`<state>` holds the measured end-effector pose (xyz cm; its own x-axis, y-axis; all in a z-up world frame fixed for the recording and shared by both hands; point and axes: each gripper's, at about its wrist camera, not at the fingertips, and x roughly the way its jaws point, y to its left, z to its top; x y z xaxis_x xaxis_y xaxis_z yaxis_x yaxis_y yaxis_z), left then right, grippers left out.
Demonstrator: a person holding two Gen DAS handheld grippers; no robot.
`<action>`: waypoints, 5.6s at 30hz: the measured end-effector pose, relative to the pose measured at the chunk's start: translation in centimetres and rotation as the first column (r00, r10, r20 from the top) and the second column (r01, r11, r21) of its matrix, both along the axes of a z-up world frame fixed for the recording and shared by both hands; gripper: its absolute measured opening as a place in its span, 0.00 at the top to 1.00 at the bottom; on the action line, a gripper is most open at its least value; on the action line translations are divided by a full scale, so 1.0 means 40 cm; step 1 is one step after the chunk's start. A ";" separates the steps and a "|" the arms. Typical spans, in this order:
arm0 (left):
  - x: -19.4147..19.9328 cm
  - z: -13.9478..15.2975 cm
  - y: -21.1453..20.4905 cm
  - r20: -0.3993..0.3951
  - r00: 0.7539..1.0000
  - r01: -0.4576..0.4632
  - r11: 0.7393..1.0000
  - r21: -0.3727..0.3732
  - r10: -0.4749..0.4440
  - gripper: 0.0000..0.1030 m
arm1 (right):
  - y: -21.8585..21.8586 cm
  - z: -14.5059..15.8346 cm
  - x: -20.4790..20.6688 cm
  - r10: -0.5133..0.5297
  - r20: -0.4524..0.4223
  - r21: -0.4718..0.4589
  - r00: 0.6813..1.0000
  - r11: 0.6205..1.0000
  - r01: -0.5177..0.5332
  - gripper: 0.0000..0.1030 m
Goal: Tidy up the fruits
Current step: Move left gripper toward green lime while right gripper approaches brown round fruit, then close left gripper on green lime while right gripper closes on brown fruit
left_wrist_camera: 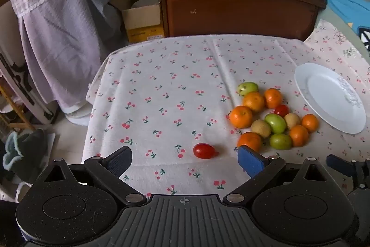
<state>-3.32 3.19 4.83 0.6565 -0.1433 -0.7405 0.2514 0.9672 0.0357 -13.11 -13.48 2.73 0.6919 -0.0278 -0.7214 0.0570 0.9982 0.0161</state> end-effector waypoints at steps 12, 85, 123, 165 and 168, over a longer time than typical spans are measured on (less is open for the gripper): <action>-0.015 0.013 0.036 -0.020 1.000 -0.010 0.999 -0.046 0.009 0.04 | -0.093 0.137 -0.085 -0.187 0.055 0.088 0.981 0.979 0.182 0.01; -0.031 -0.032 -0.015 -0.188 0.982 0.014 1.000 0.014 -0.011 0.04 | -0.079 0.120 -0.049 -0.259 -0.196 0.039 0.946 0.962 0.271 0.01; -0.032 -0.037 -0.010 -0.191 0.981 -0.008 0.999 0.041 0.016 0.05 | -0.053 0.121 -0.048 -0.224 -0.180 -0.006 0.958 0.974 0.226 0.01; -0.104 -0.064 0.021 -0.104 0.970 0.207 0.972 -0.108 -0.218 0.17 | -0.052 0.055 -0.196 -0.041 -0.135 0.265 0.990 0.961 0.076 0.64; -0.102 -0.066 0.025 -0.113 0.967 0.211 0.966 -0.146 -0.228 0.21 | -0.051 0.054 -0.195 -0.038 -0.124 0.262 0.992 0.963 0.069 0.69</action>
